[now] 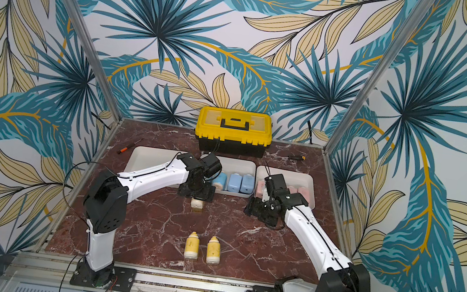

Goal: Place the pencil sharpeners by color into the storage box
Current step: Pick up the pencil sharpener from the center of the board.

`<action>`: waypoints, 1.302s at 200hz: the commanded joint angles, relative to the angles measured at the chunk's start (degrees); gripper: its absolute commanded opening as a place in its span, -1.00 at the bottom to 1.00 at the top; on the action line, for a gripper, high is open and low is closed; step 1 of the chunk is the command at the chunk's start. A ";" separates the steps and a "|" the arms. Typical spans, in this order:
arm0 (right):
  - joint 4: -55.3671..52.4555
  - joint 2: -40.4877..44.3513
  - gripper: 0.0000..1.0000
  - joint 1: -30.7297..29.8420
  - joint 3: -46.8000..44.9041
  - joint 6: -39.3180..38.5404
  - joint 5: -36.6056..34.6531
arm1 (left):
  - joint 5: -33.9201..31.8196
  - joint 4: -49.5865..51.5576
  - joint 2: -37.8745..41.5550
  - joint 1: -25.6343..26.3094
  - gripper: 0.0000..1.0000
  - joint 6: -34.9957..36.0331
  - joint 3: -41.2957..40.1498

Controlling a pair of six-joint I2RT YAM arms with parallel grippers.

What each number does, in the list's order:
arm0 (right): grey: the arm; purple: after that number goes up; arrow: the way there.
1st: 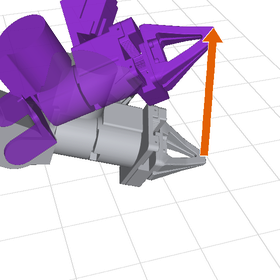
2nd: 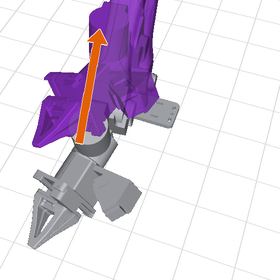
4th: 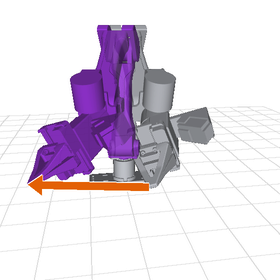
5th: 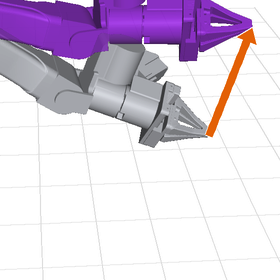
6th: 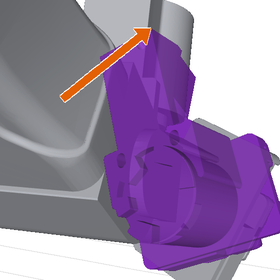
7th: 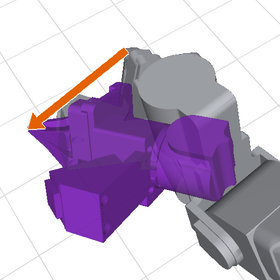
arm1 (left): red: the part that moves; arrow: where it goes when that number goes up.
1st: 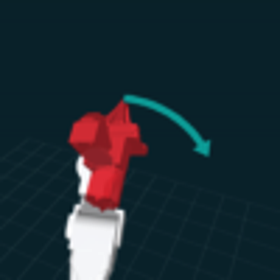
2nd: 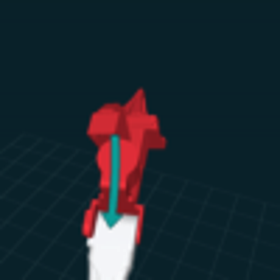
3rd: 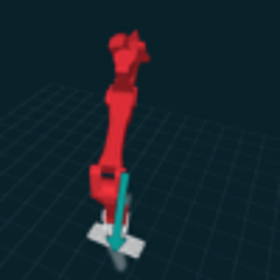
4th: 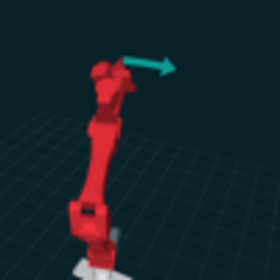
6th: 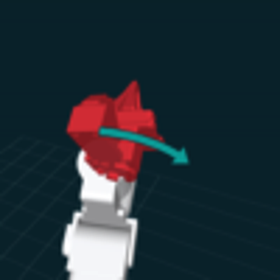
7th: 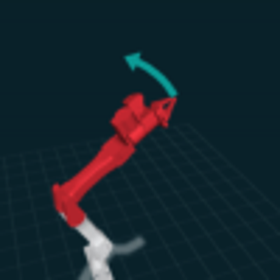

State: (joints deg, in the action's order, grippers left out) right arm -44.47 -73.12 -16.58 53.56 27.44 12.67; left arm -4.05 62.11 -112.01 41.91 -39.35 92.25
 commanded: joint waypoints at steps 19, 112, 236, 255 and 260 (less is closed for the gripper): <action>-1.04 -0.35 0.56 0.06 -1.10 -0.06 -0.99 | 0.28 -1.88 -1.82 -0.80 0.82 0.06 0.74; -1.57 -0.88 0.56 0.06 -0.57 -0.52 -1.23 | 3.16 -2.92 -3.73 -2.07 0.41 -0.28 -0.31; -2.49 -1.56 0.56 0.06 1.18 -0.98 -0.98 | 4.49 -2.93 -1.78 -2.53 -0.26 -0.46 -2.01; -2.41 -1.80 0.56 0.10 1.50 -0.93 -0.72 | 4.77 -2.87 -0.28 -2.48 -0.27 -0.63 -2.69; -2.40 -1.91 0.56 0.10 1.62 -0.95 -0.54 | 4.79 -2.87 0.19 -2.54 -0.27 -0.64 -2.94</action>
State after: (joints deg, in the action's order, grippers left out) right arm -45.80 -74.13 -16.60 54.24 26.98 12.03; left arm -0.45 58.78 -114.63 39.64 -39.48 90.94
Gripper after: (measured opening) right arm 0.779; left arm 0.502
